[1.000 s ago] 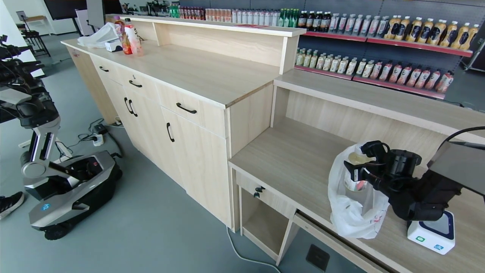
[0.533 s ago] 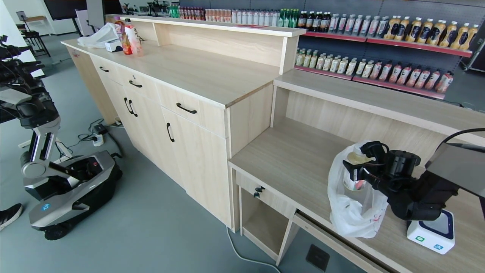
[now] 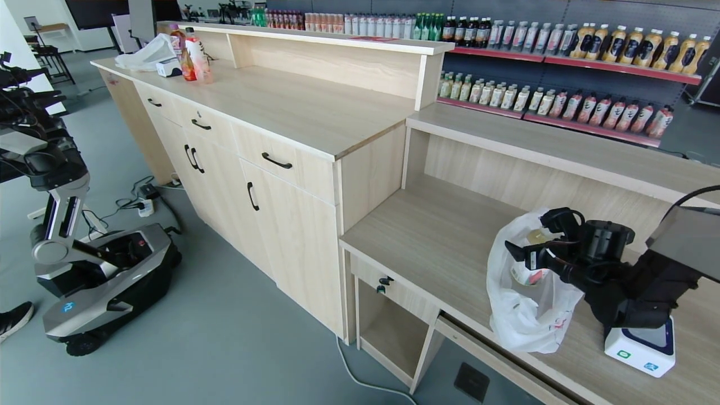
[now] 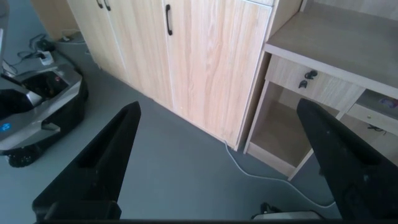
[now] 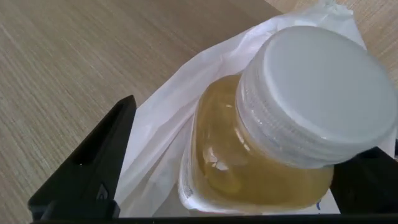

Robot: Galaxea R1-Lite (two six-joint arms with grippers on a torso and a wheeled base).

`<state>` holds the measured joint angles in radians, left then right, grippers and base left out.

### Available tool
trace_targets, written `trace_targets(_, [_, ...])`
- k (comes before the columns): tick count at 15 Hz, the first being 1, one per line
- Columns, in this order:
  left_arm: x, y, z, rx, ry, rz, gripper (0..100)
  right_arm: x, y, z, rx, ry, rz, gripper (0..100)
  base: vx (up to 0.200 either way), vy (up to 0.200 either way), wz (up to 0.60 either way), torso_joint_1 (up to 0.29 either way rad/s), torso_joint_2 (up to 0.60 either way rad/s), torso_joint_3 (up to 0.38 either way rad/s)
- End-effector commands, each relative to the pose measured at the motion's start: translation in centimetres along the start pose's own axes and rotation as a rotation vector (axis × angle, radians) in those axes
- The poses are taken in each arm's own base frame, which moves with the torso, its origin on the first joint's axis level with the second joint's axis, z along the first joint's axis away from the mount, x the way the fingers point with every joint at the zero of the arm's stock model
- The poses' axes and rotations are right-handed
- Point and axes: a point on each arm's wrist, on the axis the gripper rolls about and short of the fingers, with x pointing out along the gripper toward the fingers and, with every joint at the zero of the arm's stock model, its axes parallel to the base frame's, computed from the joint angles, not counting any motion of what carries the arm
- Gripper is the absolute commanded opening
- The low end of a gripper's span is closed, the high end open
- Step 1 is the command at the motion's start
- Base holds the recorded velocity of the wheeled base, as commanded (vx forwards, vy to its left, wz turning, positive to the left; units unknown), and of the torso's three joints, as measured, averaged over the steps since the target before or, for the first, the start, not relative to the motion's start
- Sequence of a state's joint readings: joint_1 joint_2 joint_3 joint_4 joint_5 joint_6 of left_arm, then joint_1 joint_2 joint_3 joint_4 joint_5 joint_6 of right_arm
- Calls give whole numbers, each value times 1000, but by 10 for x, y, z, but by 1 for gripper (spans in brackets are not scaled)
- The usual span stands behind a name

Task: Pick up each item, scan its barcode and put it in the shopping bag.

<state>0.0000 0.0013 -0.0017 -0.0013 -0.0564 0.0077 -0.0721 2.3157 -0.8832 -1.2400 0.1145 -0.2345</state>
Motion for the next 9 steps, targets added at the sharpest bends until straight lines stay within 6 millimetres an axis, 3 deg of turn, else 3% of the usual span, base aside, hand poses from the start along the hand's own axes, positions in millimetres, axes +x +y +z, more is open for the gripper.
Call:
trace_targets(1, [0, 0, 0, 0, 0, 0, 100, -44, -4, 41, -7, -43, -8, 100, 0, 0, 0, 0, 0, 0])
trace_targets(5, [0, 0, 0, 0, 0, 0, 100, -124, -11, 111, -22, -161, -44, 100, 0, 0, 0, 0, 0, 0])
trace_targets(7, [0, 0, 0, 0, 0, 0, 100, -144, -14, 123, -35, -175, -106, 100, 0, 0, -300, 1, 4, 1])
trace_targets(9, [0, 0, 0, 0, 0, 0, 100, -171, -46, 126, -50, -90, -325, 100, 0, 0, -600, 2, 2, 0])
